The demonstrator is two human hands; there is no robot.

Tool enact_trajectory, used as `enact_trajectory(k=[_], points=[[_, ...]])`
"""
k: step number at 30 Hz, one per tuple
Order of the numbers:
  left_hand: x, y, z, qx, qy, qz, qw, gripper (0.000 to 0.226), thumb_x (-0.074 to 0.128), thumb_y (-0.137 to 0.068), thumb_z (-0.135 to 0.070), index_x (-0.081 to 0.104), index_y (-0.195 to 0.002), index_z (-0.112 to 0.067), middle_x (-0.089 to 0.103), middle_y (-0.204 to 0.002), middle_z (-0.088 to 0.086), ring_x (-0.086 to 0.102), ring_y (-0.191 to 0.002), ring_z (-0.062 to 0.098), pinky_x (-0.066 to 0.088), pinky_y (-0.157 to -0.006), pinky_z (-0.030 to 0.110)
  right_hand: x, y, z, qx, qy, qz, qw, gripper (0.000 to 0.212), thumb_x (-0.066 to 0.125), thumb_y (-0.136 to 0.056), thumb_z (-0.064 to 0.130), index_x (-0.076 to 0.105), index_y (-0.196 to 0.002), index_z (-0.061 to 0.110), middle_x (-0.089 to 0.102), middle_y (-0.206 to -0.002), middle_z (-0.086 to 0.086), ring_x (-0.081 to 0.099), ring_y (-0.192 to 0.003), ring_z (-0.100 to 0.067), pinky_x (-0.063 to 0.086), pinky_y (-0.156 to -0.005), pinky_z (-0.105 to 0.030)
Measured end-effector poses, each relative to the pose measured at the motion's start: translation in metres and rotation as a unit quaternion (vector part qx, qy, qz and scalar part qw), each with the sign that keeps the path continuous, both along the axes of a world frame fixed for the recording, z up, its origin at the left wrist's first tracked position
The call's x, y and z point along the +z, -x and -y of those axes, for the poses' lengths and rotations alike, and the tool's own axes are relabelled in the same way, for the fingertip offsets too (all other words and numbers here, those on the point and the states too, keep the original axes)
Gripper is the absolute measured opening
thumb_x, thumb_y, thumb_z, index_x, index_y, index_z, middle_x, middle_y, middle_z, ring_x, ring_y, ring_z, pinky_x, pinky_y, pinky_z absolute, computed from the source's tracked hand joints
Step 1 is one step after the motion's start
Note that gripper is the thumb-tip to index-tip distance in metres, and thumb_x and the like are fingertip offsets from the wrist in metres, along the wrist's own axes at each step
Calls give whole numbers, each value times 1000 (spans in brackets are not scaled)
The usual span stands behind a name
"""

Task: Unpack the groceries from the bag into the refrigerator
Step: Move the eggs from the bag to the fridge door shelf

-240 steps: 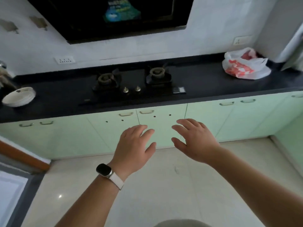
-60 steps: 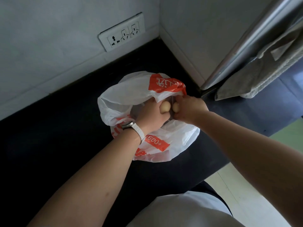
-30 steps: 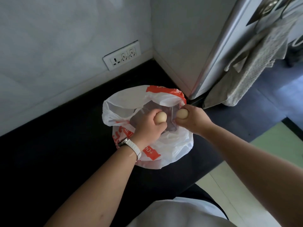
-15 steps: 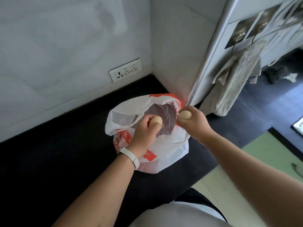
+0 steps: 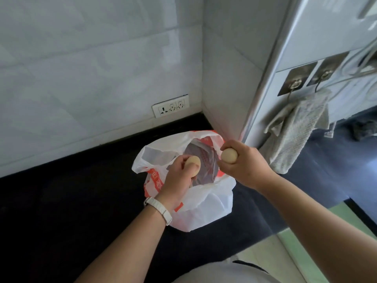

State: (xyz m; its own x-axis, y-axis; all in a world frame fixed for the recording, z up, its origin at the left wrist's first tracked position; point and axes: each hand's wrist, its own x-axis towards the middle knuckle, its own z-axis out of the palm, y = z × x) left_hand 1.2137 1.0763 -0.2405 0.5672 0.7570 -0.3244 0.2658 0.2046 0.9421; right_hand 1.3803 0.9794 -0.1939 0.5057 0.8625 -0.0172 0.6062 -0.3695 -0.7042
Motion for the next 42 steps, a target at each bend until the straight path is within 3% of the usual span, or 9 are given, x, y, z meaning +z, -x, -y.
enact_trajectory(k=[6, 12, 18, 23, 28, 32, 34, 37, 42], points=[[16, -20, 11, 68, -25, -9, 997, 23, 57, -89, -23, 59, -112, -22, 61, -92, 1, 55, -71, 7, 44, -53, 12, 13, -35, -6, 63, -25, 4, 998, 29, 76, -77, 35, 61, -101, 31, 60, -78, 16, 58, -71, -7, 42, -59, -19], [28, -33, 29, 136, -66, -34, 988, 22, 58, -86, -23, 62, -108, -26, 63, -93, -1, 59, -80, 12, 44, -65, 24, 11, -60, -17, 148, -32, -83, 985, 22, 76, -77, 21, 63, -94, 27, 64, -85, 12, 61, -78, -5, 47, -62, -16], [29, -28, 60, 244, -70, -57, 966, 15, 65, -87, -17, 65, -101, -24, 62, -78, -2, 57, -65, 7, 47, -61, 23, -6, -50, -25, 208, -25, -194, 959, 24, 74, -74, 3, 62, -86, 21, 64, -85, 10, 62, -75, -8, 53, -63, -21], [34, 2, 84, 349, -20, -38, 936, 21, 68, -86, -15, 67, -103, -27, 67, -100, 3, 65, -79, 10, 51, -65, 22, -16, -15, -31, 263, 25, -272, 925, 25, 76, -76, 11, 58, -90, 19, 67, -81, -2, 68, -67, -18, 58, -55, -35], [41, 50, 114, 441, -10, -36, 897, 14, 70, -86, -14, 66, -95, -25, 64, -85, 1, 60, -69, 12, 51, -66, 29, -14, 40, -27, 344, 60, -298, 888, 18, 76, -77, 6, 61, -86, 11, 67, -80, -13, 69, -68, -29, 60, -57, -38], [41, 88, 139, 498, -12, -55, 865, 12, 70, -88, -15, 66, -95, -24, 66, -83, 3, 59, -65, 13, 53, -68, 31, -10, 88, -16, 347, 90, -368, 858, 13, 74, -81, 2, 63, -87, 7, 67, -82, -13, 67, -64, -12, 53, -55, -22], [41, 108, 151, 521, -15, -54, 852, 12, 69, -89, -14, 66, -97, -22, 67, -87, 9, 58, -64, 13, 52, -65, 29, -11, 112, -10, 361, 118, -377, 845, 15, 74, -83, 6, 63, -93, 7, 67, -84, -14, 69, -67, -14, 55, -58, -25], [40, 141, 169, 544, -16, -47, 838, 13, 69, -89, -14, 65, -98, -22, 67, -92, 12, 58, -65, 13, 52, -65, 28, -14, 152, 1, 370, 141, -355, 847, 15, 73, -85, 14, 61, -94, 15, 69, -85, -13, 72, -71, -23, 57, -61, -34], [35, 212, 205, 572, -23, -12, 820, 12, 69, -88, -13, 66, -97, -22, 64, -81, 6, 57, -63, 14, 50, -62, 28, -6, 227, 34, 393, 141, -307, 855, 15, 73, -85, 16, 59, -89, 12, 70, -80, -12, 71, -67, -23, 53, -55, -30]])
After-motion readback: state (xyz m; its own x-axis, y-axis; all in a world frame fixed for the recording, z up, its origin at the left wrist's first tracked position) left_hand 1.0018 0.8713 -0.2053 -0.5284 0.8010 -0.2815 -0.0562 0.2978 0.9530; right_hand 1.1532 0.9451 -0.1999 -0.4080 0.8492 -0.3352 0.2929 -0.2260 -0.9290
